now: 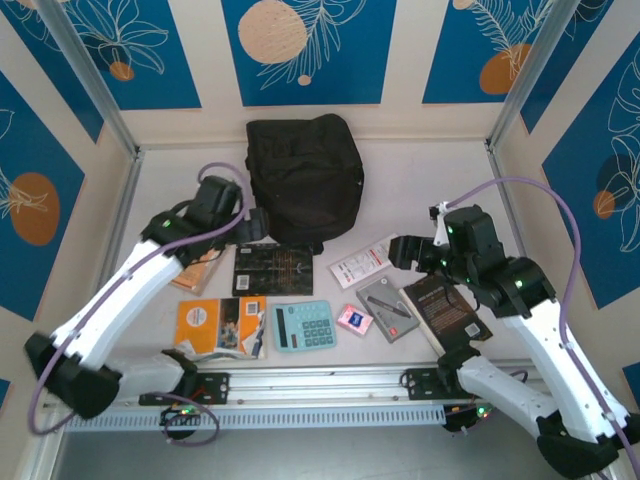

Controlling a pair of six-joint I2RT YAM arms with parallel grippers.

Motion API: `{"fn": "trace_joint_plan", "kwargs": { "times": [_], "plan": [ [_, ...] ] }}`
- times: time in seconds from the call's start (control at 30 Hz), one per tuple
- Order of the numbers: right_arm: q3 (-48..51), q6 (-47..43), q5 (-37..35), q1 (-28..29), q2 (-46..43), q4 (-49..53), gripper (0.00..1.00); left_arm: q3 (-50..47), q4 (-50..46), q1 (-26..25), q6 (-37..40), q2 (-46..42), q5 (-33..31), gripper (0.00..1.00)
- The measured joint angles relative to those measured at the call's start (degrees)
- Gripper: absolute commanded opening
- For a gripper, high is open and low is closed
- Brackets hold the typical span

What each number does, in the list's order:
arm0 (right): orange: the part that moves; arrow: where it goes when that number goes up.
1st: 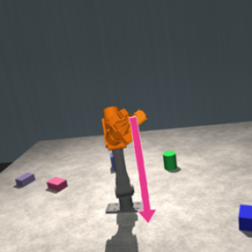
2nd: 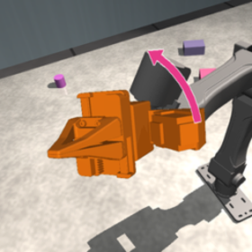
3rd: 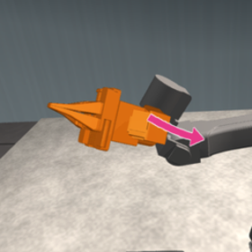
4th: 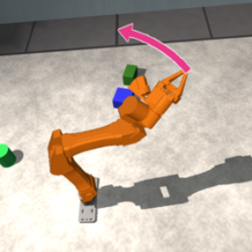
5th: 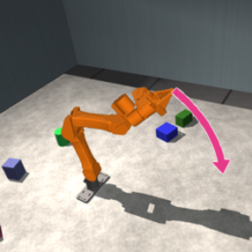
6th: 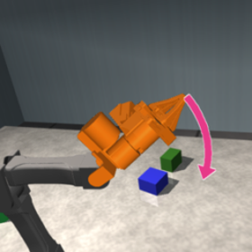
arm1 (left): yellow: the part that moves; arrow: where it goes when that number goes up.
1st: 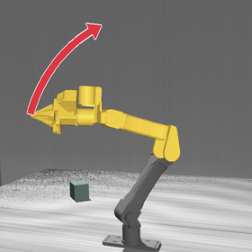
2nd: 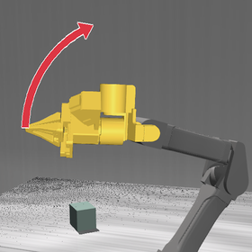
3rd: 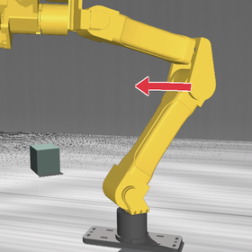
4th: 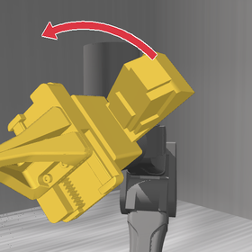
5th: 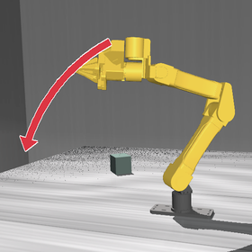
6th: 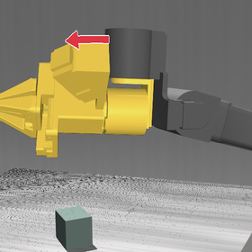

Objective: Pack the student bag
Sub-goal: Pick up the student bag from the top-center of the table.

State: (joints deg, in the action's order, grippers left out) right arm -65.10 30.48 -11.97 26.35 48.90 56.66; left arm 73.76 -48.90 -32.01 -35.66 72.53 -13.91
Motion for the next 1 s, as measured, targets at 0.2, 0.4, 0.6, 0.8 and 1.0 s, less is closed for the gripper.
{"fn": "trace_joint_plan", "kwargs": {
  "times": [0.2, 0.4, 0.6, 0.8, 1.0],
  "plan": [
    [2.3, 7.3, 7.7, -4.0, 7.6, 1.3, 0.91, 3.4, 5.5, -0.5, -15.8, 13.8, 8.1, 0.97],
    [4.4, 16.7, 7.5, -9.2, 0.1, 1.4, 0.82, 7.0, 7.9, -3.3, -32.2, 23.1, 11.0, 0.92],
    [8.0, 23.3, 10.0, -10.4, -2.6, -1.0, 0.71, 7.5, 10.0, -4.3, -43.5, 26.9, 10.9, 0.79],
    [11.4, 26.4, 12.3, -12.5, -7.2, -2.5, 0.66, 12.0, 11.4, -4.0, -44.4, 34.6, 11.0, 0.53],
    [11.9, 26.5, 14.2, -13.0, -7.8, -5.0, 0.61, 19.7, 9.5, -2.3, -41.2, 41.1, 14.3, 0.01]
  ]
}}
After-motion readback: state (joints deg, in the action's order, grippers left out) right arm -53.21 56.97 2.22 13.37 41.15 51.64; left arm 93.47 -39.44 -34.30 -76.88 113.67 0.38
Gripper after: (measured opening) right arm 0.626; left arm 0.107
